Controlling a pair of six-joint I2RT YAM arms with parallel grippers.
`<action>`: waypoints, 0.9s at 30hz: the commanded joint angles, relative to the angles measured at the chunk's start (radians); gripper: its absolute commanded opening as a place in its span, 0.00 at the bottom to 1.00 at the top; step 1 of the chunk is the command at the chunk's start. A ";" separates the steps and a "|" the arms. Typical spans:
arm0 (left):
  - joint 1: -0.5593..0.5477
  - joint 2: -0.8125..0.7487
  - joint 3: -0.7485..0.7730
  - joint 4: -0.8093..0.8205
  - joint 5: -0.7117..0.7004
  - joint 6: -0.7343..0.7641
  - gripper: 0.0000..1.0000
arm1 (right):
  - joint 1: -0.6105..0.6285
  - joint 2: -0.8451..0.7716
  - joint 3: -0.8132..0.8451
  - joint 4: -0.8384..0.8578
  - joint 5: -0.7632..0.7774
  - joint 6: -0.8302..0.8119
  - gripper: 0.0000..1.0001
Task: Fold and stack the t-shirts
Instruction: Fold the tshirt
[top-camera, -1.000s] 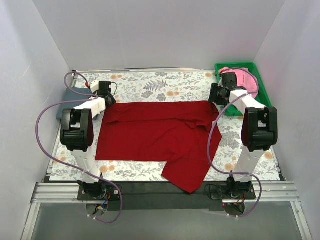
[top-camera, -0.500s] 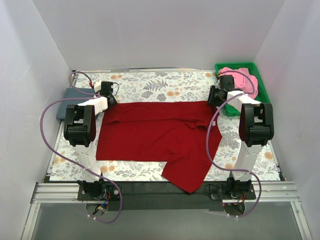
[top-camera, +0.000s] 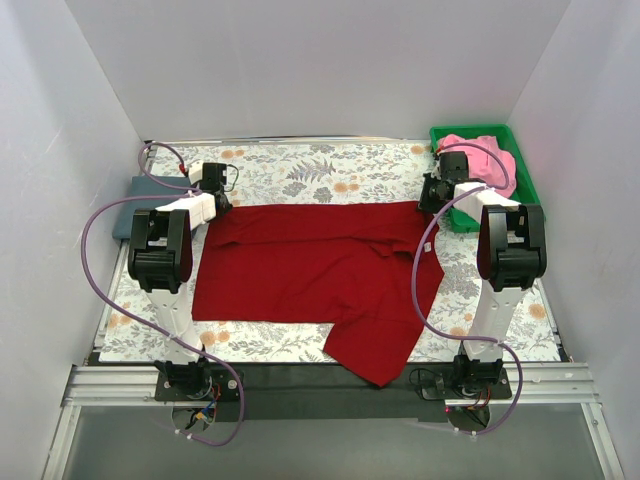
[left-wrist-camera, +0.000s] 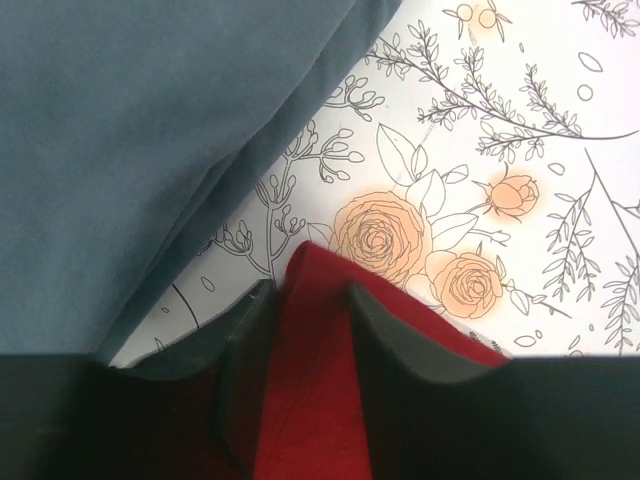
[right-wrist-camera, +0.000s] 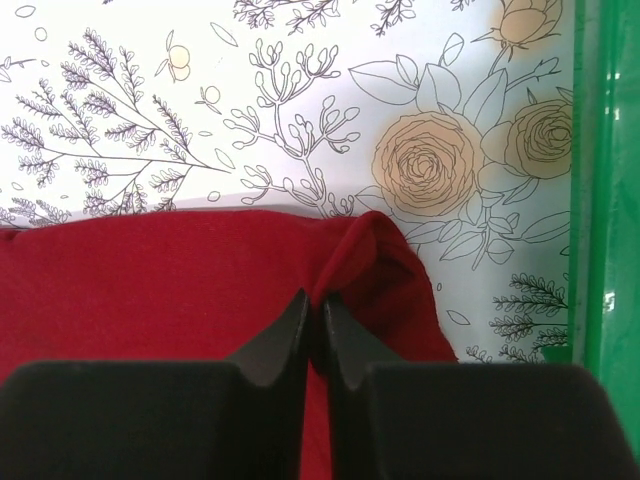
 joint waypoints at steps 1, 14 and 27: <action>0.004 -0.024 0.005 0.008 -0.020 0.014 0.28 | -0.008 -0.003 0.001 0.033 0.005 -0.004 0.12; 0.004 0.023 0.081 0.074 -0.164 0.192 0.00 | -0.039 -0.030 -0.030 0.038 0.155 -0.045 0.01; -0.002 -0.004 0.101 0.090 -0.075 0.186 0.50 | -0.042 -0.009 0.005 0.046 0.085 -0.064 0.09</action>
